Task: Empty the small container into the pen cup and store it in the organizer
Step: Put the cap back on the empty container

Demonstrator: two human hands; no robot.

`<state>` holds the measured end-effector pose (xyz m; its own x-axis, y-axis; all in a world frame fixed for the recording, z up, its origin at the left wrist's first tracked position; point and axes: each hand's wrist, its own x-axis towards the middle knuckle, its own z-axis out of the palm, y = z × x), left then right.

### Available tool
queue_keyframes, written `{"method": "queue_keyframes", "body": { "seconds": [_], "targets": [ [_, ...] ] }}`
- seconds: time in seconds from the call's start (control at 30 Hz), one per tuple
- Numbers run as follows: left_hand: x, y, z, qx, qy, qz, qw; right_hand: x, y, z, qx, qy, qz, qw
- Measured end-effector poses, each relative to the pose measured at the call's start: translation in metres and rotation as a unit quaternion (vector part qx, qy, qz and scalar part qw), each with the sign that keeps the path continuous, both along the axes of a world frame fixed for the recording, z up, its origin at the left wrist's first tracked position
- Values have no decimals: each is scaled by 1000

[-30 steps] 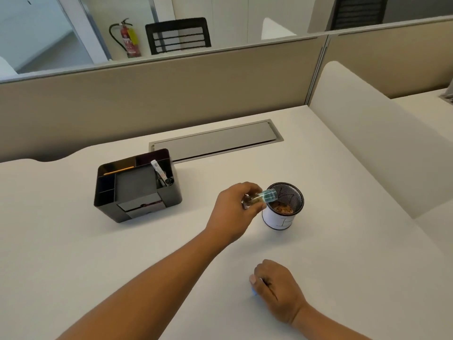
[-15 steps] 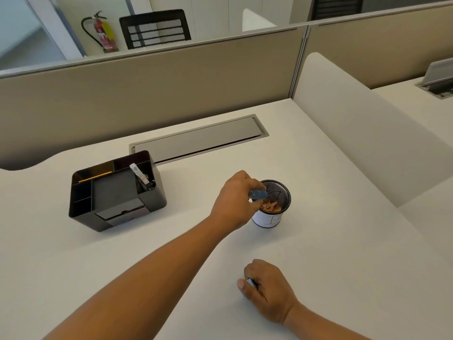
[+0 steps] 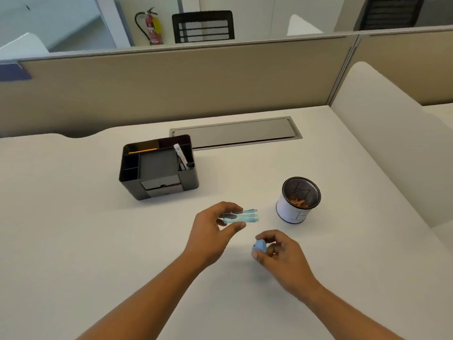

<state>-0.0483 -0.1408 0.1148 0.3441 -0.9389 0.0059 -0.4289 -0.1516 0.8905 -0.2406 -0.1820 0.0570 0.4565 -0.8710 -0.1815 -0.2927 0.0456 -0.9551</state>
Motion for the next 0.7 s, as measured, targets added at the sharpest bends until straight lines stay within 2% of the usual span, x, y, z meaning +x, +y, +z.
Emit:
{"method": "queue_keyframes", "body": {
  "seconds": [0.13, 0.3, 0.5, 0.7],
  "targets": [
    [13, 50, -16, 22, 16, 45, 999, 10, 5, 20, 51, -63, 3, 997],
    [14, 97, -30, 38, 56, 69, 995, 22, 25, 29, 91, -70, 68, 991],
    [13, 119, -29, 21, 73, 80, 994, 31, 41, 33, 79, -40, 120, 989],
    [14, 130, -27, 15, 80, 77, 994, 35, 46, 43, 21, -16, 145, 989]
  ]
}}
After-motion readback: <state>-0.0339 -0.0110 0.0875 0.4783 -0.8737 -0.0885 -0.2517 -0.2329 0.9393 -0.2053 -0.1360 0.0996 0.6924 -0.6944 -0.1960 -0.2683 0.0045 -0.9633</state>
